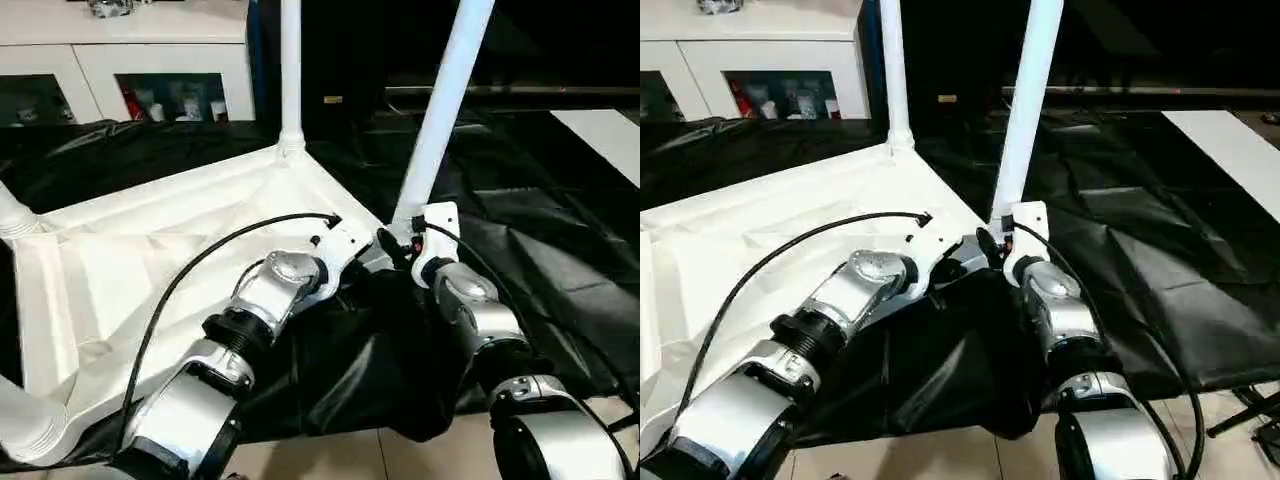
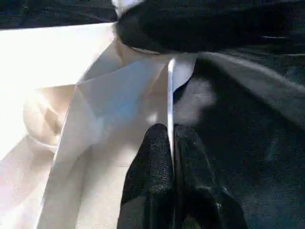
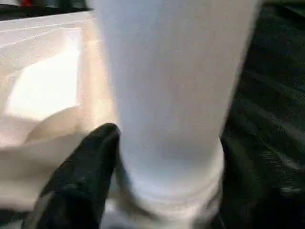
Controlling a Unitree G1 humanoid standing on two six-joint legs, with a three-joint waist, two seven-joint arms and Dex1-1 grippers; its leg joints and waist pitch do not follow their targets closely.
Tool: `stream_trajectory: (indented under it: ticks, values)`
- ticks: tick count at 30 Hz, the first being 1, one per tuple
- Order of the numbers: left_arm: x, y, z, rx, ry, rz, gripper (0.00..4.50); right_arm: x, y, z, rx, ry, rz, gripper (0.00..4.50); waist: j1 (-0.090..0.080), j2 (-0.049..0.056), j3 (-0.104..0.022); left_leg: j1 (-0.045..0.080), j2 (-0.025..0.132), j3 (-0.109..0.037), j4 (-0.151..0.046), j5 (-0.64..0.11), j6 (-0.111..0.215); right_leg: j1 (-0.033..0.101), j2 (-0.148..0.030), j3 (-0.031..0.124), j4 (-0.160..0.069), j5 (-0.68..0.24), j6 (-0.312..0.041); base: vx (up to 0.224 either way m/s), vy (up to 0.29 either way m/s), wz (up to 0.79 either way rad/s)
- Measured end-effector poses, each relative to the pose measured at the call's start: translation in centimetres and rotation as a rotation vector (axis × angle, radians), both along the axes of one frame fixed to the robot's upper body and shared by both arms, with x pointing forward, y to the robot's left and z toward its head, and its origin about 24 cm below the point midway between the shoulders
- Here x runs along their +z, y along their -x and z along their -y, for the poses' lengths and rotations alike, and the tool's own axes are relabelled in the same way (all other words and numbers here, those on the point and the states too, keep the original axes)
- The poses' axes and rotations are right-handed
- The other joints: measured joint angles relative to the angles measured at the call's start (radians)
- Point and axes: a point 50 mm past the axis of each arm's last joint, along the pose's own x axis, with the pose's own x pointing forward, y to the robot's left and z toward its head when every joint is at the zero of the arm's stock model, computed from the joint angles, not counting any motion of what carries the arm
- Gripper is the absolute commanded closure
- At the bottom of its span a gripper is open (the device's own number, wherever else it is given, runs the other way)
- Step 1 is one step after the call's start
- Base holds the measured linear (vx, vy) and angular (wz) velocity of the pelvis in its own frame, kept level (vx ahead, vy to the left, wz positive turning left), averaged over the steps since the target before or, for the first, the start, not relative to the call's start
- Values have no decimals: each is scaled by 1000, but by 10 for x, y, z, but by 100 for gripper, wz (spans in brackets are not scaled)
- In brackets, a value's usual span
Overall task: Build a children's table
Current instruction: Rotate leg to tighten
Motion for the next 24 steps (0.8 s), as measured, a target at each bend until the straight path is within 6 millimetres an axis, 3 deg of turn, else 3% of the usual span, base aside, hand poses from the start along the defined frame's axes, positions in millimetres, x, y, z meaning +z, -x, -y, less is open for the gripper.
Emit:
stream_trajectory:
  ticks: [4, 8, 12, 14, 19, 24]
  values:
    - [3, -3, -17, -19, -5, 4, 450, 12, 4, 5, 187, 36, 59, 52, 0, -2, 1, 1, 1, -3, -2, 0, 0, -2, 1, -4, 0, 0, 0, 0, 0, 0]
    - [4, 0, -40, -116, -7, -10, 450, 19, 18, 23, 390, 99, 62, 52, 10, -2, 1, 1, 1, -3, -2, 0, 0, -2, 1, -4, -1, 1, -3, 0, 0, 0]
    - [5, 18, -61, -315, 19, -83, 450, 17, 30, 33, 509, 134, 29, 52, 21, -2, 1, 0, 1, -2, -2, 0, 0, -2, 0, -3, -1, -1, -4, 0, 0, 0]
    - [6, 22, -67, -365, 16, -102, 450, 20, 33, 29, 583, 141, 22, 52, 27, -4, 3, 0, 2, 1, -1, 0, 0, -2, 0, -3, -1, -1, -4, 0, 0, 0]
    - [7, 31, -63, -473, 11, -143, 450, 20, 42, 27, 698, 146, -18, 52, 44, -5, 3, 1, 1, 2, -1, 0, 0, -2, -1, 0, -1, -1, -4, 0, 0, 0]
    - [7, 35, -64, -495, 16, -161, 450, 17, 50, 25, 789, 150, -69, 52, 43, -6, 4, 2, 1, 2, -1, 0, 0, -2, -1, 0, 1, -1, -4, 0, 0, 0]
